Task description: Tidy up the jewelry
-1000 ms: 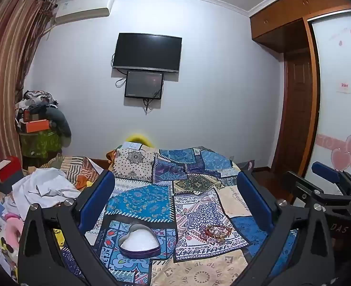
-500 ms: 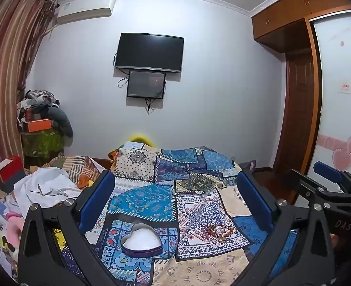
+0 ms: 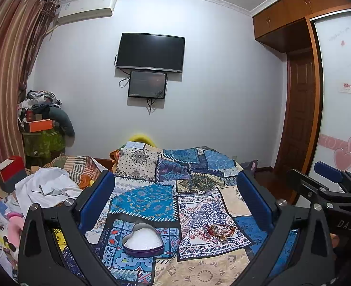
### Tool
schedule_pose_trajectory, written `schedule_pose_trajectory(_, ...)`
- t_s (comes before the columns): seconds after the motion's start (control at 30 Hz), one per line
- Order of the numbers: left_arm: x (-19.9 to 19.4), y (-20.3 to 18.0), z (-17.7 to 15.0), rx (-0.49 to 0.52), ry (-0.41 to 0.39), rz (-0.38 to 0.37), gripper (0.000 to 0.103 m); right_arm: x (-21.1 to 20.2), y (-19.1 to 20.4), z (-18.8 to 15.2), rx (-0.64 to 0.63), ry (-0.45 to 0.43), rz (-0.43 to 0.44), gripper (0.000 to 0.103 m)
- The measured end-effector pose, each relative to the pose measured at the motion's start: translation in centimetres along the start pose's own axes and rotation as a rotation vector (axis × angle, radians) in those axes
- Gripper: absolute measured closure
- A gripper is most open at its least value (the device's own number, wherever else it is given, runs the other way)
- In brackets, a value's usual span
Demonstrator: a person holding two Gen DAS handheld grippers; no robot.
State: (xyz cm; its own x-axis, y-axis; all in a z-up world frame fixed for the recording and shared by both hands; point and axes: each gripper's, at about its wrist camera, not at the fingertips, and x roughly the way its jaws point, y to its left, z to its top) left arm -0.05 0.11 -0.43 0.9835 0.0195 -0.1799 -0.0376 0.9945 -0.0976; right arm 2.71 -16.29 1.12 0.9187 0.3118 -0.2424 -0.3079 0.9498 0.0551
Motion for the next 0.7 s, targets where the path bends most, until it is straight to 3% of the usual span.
schedule_pose_trajectory(0.7, 0.24, 0.06, 0.06, -0.002, 0.002, 0.008, 0.0, 0.15, 0.03, -0.24, -0.001, 0.005, 0.007, 0.0)
